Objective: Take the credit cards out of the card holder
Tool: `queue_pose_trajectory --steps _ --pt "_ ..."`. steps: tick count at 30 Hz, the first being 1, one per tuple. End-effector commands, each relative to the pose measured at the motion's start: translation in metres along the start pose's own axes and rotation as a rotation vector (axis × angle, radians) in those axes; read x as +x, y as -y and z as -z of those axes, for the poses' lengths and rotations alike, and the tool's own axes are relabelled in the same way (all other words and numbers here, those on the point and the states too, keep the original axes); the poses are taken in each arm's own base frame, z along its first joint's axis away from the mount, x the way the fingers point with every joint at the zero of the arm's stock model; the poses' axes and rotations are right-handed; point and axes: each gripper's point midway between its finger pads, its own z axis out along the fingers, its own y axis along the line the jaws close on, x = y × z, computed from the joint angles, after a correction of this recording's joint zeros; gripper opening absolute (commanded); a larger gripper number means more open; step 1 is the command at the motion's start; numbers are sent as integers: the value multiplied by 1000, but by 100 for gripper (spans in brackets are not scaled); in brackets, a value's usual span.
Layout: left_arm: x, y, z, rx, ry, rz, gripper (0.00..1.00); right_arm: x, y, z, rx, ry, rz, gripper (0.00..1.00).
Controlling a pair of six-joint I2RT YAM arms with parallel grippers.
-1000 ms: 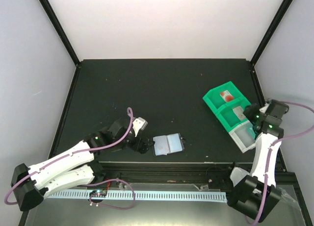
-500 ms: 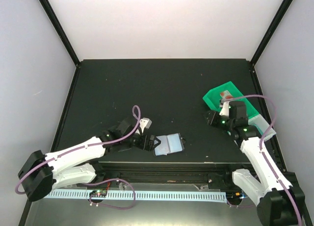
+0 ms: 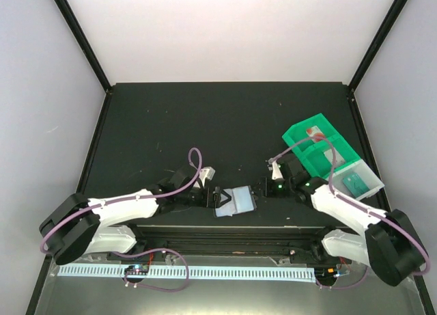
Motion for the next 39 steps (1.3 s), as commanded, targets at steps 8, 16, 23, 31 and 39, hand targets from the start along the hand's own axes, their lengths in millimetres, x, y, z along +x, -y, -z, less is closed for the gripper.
queue_pose_trajectory --steps 8,16,23,31,39 --pt "-10 11 -3 73 48 37 98 21 3 -35 65 -42 98 46" --pt "-6 3 -3 50 50 39 99 47 -1 -45 62 -117 136 43" --pt "-5 -6 3 19 76 38 99 60 -6 -43 75 -115 136 36" --pt "-9 -11 15 -22 119 25 99 52 -4 -25 99 -46 133 25" --pt "-4 -15 8 -7 100 52 99 42 -33 -18 6 -21 124 23"
